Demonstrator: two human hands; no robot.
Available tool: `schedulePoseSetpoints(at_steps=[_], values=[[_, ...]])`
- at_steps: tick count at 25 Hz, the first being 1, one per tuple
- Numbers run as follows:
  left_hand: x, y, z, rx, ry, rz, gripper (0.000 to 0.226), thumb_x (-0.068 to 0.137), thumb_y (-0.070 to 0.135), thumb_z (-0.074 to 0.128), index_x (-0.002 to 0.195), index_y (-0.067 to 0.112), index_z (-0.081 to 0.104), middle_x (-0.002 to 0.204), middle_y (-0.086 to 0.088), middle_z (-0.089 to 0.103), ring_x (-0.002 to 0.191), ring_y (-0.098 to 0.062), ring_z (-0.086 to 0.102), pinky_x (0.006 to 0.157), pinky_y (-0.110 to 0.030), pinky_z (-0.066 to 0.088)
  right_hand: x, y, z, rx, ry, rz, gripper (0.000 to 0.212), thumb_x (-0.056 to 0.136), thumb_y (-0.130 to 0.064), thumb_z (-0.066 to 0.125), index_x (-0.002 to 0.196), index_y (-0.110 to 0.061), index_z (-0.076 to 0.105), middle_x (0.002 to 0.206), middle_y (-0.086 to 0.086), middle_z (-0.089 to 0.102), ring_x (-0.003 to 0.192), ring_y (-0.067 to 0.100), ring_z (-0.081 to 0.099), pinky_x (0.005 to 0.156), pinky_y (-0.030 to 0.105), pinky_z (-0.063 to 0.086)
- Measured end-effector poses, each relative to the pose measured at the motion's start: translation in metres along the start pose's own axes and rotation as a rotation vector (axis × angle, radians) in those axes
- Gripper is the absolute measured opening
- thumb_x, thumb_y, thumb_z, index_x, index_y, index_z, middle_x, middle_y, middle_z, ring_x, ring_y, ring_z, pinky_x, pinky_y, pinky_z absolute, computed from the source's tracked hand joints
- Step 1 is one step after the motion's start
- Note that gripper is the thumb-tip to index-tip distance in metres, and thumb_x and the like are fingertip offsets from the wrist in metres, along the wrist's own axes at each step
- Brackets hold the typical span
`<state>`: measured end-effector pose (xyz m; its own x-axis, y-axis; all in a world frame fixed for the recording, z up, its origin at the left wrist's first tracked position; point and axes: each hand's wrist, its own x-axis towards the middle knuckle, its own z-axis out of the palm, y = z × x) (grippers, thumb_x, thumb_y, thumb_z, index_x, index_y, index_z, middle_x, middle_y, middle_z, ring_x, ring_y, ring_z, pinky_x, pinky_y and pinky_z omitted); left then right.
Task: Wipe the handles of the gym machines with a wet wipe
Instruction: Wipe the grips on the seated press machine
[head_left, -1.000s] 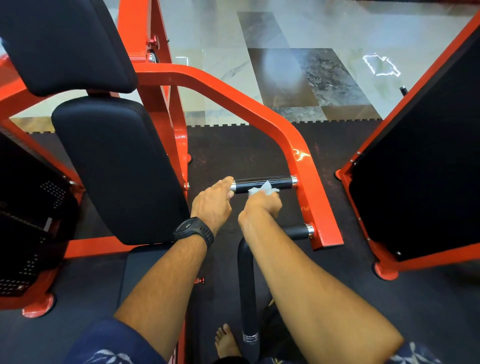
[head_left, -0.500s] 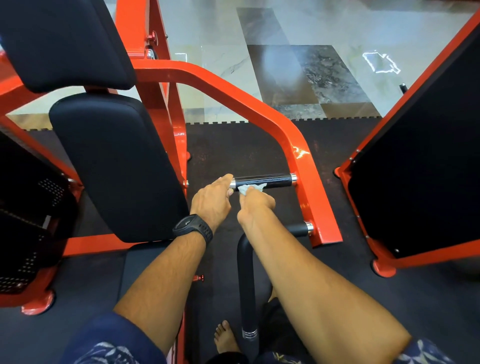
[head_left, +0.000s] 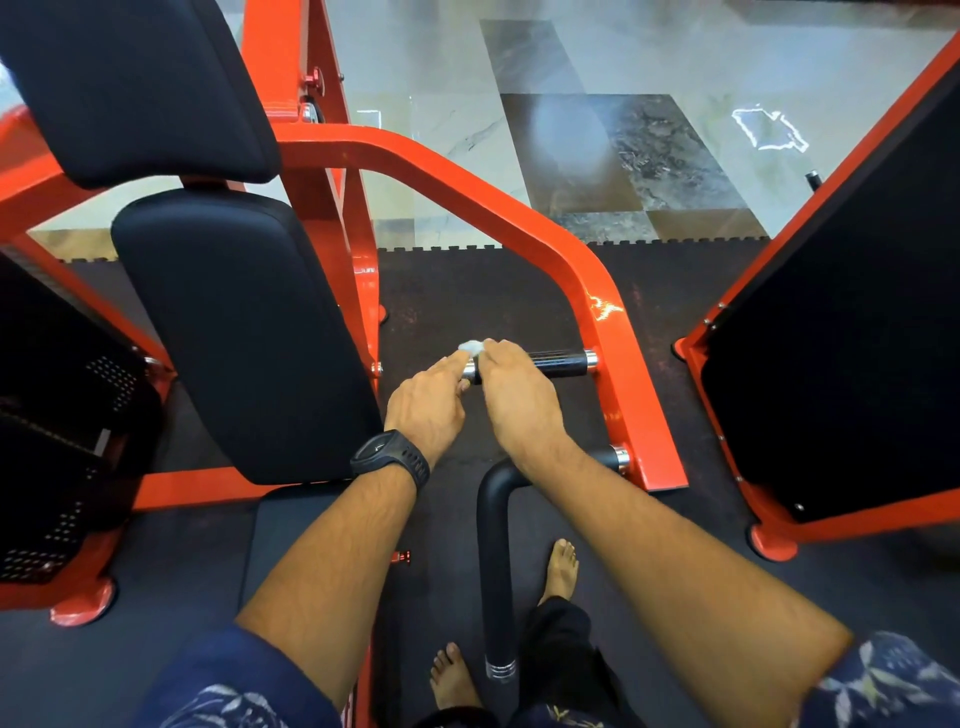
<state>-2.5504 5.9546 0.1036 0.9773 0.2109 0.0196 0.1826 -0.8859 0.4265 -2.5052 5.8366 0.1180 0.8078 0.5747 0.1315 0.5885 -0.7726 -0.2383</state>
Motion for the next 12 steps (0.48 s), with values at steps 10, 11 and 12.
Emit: schedulePoseSetpoints(at_steps=[10,11,12], values=[[0.003,0.000,0.005,0.034,-0.006,-0.012,0.015,0.101,0.018,0.044,0.116,0.021,0.046,0.087,0.004,0.051,0.080,-0.033,0.063,0.063,-0.038,0.041,0.005,0.045,-0.024,-0.284,-0.162,-0.068,0.038,0.091,-0.001,0.055,0.127,-0.012,0.052,0.121,0.007,0.053,0.117,0.024,0.053,0.084,0.035,0.051],[0.004,0.000,0.005,0.042,-0.013,-0.013,0.015,0.101,0.019,0.044,0.116,0.022,0.046,0.090,0.002,0.055,0.080,-0.033,0.063,0.063,-0.038,0.041,0.010,0.054,-0.028,-0.308,-0.176,-0.017,0.036,0.092,-0.001,0.053,0.126,-0.013,0.054,0.120,0.007,0.054,0.115,0.025,0.055,0.084,0.036,0.051],[0.005,-0.001,0.005,0.048,-0.014,-0.018,0.015,0.101,0.019,0.044,0.116,0.022,0.045,0.095,0.000,0.058,0.080,-0.033,0.063,0.064,-0.038,0.042,0.015,0.060,-0.032,-0.331,-0.182,0.048,0.035,0.093,-0.001,0.052,0.125,-0.014,0.056,0.119,0.008,0.055,0.113,0.026,0.058,0.084,0.037,0.052]])
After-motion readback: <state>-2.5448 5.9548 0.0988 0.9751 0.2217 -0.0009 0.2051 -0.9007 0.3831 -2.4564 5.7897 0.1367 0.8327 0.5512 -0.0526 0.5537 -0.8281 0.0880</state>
